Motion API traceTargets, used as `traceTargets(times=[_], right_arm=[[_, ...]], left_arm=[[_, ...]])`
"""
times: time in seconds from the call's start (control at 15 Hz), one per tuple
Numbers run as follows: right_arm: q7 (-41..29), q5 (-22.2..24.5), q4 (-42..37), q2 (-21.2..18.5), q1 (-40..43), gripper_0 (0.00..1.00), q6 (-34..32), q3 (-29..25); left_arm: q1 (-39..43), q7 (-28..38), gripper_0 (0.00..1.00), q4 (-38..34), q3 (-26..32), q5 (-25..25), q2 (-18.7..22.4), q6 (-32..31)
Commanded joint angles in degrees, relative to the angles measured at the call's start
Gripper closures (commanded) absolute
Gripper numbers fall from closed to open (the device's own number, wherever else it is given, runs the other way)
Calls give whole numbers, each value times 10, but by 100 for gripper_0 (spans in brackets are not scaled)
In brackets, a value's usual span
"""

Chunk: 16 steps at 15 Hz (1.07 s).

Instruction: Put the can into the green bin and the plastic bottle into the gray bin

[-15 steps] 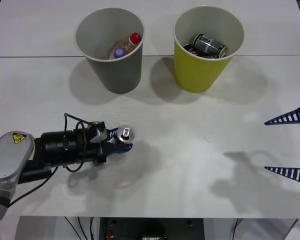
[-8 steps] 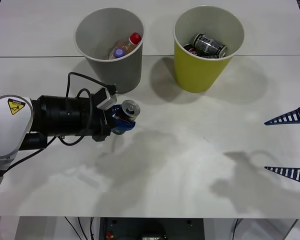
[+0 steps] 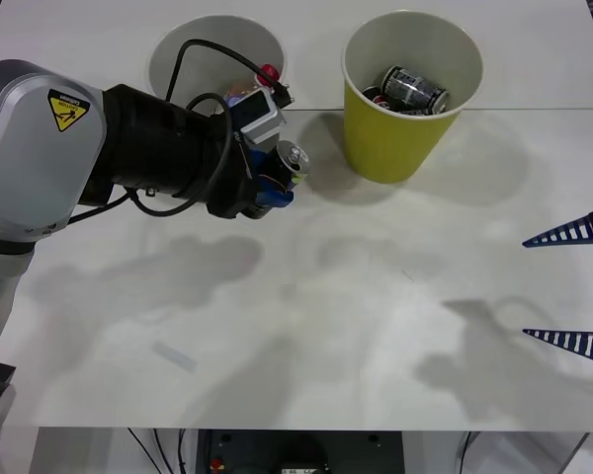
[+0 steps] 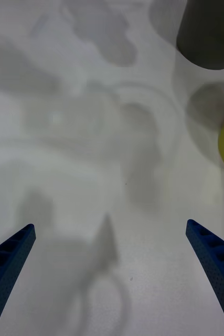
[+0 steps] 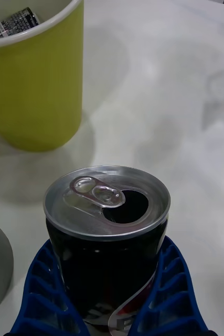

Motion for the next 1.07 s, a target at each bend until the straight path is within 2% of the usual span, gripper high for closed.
traceTargets(times=[0.07, 0.4, 0.6, 0.8, 0.87, 1.07], right_arm=[[0, 0, 0, 0, 0, 0, 0, 0], [0, 0, 0, 0, 0, 0, 0, 0], [0, 0, 0, 0, 0, 0, 0, 0], [0, 0, 0, 0, 0, 0, 0, 0], [0, 0, 0, 0, 0, 0, 0, 0], [0, 0, 0, 0, 0, 0, 0, 0]], left_arm=[[-45, 68, 100, -11, -15, -14, -9, -30], [-150, 158, 100, 15, -42, -29, -23, -68], [-242, 173, 100, 99, -66, -33, -41, -71], [-352, 175, 100, 219, -108, -37, -63, -65], [-390, 181, 100, 270, -118, -39, -79, -55], [-451, 186, 100, 365, -131, -49, -109, -8]])
